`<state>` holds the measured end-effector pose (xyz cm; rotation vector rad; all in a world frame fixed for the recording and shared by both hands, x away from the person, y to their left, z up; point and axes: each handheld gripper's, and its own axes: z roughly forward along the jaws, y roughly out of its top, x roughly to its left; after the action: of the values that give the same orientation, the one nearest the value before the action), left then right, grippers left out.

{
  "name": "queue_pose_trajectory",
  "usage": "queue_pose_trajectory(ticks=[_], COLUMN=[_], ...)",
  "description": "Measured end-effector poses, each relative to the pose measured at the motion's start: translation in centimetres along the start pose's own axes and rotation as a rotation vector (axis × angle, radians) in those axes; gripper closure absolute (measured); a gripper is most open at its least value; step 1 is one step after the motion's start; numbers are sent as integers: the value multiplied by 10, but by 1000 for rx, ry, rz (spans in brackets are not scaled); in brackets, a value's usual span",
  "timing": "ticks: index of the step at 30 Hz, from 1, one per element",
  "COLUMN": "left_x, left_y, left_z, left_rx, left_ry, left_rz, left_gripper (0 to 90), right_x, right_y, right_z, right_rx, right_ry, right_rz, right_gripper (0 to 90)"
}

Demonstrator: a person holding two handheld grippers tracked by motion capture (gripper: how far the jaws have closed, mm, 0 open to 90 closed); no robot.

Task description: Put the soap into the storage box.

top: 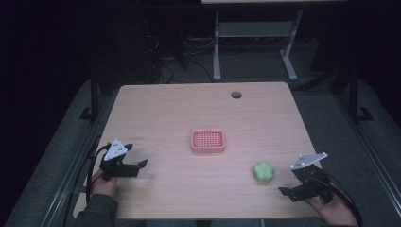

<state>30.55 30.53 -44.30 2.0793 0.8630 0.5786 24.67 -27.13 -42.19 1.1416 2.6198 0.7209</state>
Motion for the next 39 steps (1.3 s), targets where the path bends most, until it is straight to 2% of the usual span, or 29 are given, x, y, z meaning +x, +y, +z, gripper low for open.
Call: queue_pose_trajectory(ticks=[12, 13, 23, 32, 39], left_x=[0, 0, 0, -1, 0], left_y=[1, 1, 1, 0, 1], left_z=[-2, -1, -1, -1, -1], left_rx=[0, -2, -4, -3, -1], left_ry=[-1, -1, -3, -6, -4], left_rz=[6, 4, 4, -5, 3], left_gripper=[144, 144, 144, 144, 144], right_x=[6, 7, 12, 13, 13], right_y=[22, 27, 47, 58, 64], right_z=[4, 6, 19, 27, 34], right_rx=[39, 46, 93, 115, 143], right_ry=[10, 12, 23, 21, 17], right_rz=[-47, -61, -94, -113, -130], right_gripper=[157, 155, 154, 152, 152])
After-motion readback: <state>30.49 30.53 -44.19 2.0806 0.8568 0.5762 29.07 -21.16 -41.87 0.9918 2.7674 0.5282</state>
